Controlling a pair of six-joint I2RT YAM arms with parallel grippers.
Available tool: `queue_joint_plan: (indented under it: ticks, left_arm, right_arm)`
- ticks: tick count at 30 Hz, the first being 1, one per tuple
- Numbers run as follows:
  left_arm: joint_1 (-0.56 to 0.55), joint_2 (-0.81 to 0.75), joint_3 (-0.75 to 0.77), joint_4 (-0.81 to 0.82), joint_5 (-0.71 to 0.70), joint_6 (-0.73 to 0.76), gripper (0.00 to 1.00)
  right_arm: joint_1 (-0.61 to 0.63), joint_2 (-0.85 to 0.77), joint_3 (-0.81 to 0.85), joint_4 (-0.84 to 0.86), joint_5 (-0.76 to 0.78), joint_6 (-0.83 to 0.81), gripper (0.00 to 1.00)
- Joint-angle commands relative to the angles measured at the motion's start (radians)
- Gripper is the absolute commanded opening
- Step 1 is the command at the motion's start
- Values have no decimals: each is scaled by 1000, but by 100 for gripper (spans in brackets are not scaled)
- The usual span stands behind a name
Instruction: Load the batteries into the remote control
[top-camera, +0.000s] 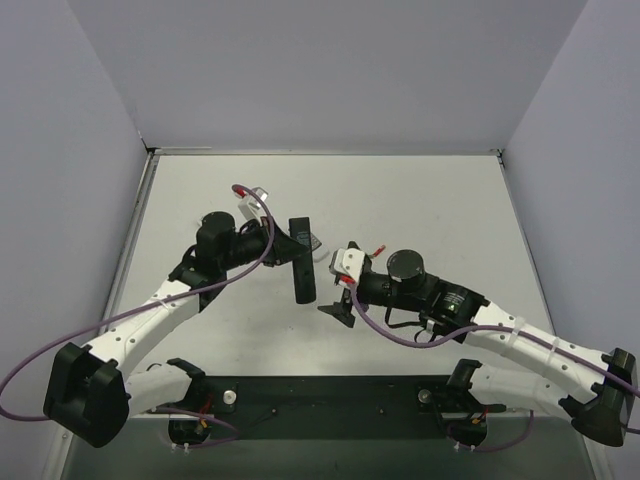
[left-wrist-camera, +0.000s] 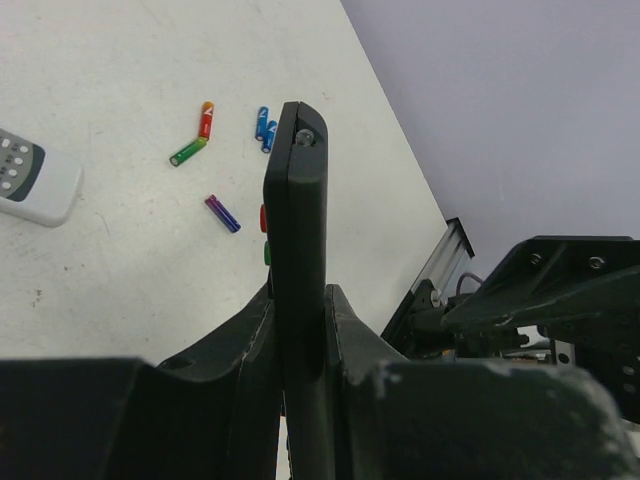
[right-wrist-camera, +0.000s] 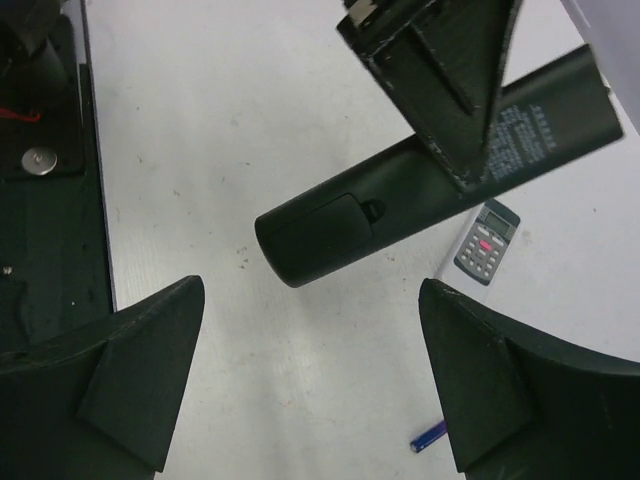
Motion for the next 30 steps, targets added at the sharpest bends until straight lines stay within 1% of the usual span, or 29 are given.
queue_joint_plan:
  ticks: [1,2,6,21,30]
  left_arm:
    - [3,-55,82,-39,104,81,0]
    - [3,-62,85,-42,105,81,0]
    - [1,-77,100,-70,105,78,0]
    - [-22,-86,116,-81,82,33,0]
    - [-28,-88,122,-84,73,15,0]
  right_arm:
    - [16,40,38,5,-173,-253,85]
    - [30,60,50,-28,-181,-273,88]
    - [73,93,85,-52,-139,-333,89]
    - [111,149,94,49,-67,-426,88]
    - [111,188,104,57,-70,-434,82]
